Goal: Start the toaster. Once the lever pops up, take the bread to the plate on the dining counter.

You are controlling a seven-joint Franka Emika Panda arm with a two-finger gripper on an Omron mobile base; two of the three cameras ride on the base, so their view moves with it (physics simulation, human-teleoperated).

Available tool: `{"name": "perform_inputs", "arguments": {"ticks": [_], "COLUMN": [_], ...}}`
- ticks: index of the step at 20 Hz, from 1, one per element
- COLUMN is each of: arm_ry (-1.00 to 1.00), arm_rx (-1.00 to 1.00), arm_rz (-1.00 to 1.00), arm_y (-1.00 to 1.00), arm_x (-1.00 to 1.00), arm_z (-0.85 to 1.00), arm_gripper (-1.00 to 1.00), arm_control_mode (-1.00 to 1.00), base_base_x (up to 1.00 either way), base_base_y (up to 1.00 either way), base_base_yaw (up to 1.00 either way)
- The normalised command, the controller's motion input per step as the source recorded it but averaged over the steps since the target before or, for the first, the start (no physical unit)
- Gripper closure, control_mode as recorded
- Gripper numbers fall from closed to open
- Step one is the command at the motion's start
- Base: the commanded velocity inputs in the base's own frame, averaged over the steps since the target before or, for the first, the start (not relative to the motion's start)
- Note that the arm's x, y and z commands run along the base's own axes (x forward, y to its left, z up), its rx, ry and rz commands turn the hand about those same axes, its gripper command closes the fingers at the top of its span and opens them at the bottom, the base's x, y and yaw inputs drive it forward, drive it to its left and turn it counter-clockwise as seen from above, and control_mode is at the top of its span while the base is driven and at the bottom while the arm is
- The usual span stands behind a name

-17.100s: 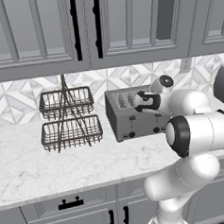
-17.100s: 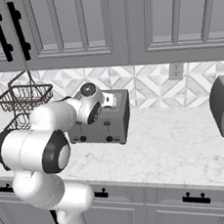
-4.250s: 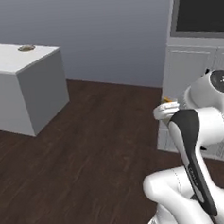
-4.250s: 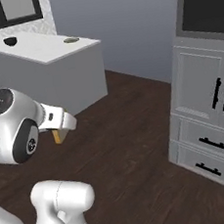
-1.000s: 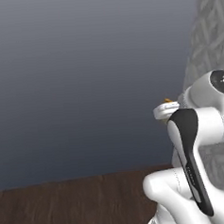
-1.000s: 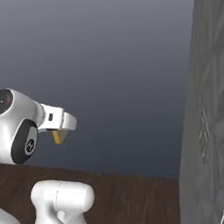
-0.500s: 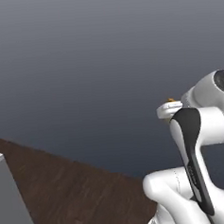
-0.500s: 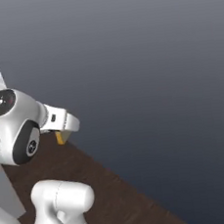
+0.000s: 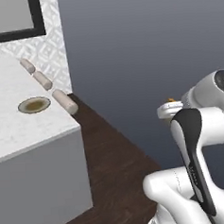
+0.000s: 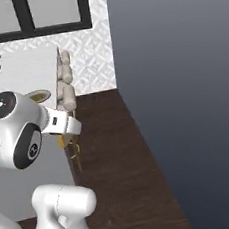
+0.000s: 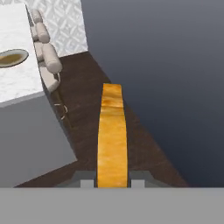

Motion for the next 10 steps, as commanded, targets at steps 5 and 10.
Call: {"name": "perform_inputs", "arguments": {"ticks": [5, 10], "arm_ry": [0.0, 0.0], "arm_rx": [0.0, 0.0], "arm_rz": [0.0, 0.0], "arm_y": [0.0, 0.0], "arm_x": [0.0, 0.0], "arm_z": [0.0, 0.0], "arm_gripper": [1.0, 1.0], "arm_control_mode": [1.0, 1.0], "base_base_x": [0.76, 0.22], "base_base_y": [-0.05, -0.68], "base_base_yaw": [0.85, 0.64]}}
